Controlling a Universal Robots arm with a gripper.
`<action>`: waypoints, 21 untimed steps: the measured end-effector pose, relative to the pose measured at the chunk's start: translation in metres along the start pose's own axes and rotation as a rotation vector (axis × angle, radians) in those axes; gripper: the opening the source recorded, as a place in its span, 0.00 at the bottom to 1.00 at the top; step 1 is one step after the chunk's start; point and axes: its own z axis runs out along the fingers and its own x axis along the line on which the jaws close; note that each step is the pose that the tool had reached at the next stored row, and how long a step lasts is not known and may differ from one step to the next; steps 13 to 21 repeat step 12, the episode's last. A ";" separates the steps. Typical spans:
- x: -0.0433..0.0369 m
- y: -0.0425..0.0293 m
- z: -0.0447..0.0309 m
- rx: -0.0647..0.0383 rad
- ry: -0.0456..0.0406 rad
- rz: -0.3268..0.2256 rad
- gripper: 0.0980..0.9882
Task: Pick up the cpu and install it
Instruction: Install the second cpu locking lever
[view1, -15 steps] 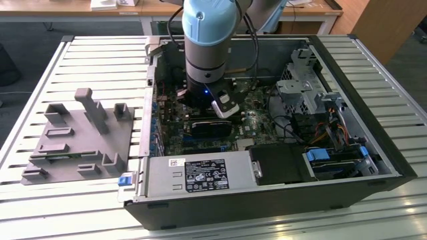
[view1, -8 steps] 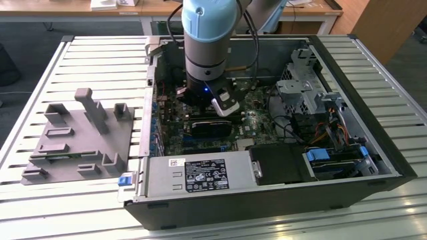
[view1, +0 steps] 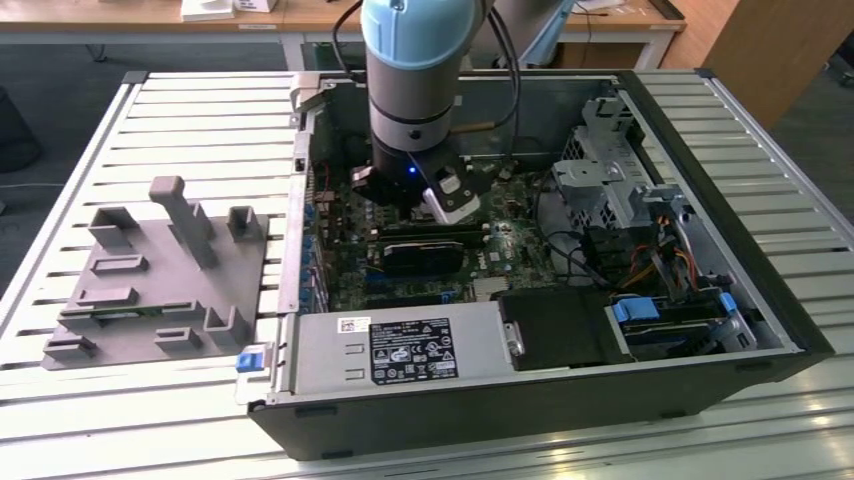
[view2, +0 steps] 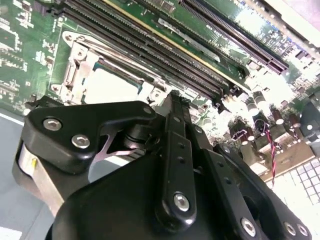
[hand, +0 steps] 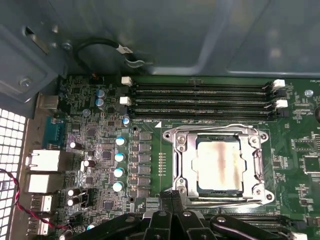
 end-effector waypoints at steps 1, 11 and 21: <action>0.0000 0.0001 -0.0005 0.000 -0.0013 0.000 0.01; -0.0001 0.0032 -0.0129 -0.004 -0.0055 -0.001 0.01; -0.0001 0.0034 -0.0141 -0.004 -0.0056 -0.001 0.01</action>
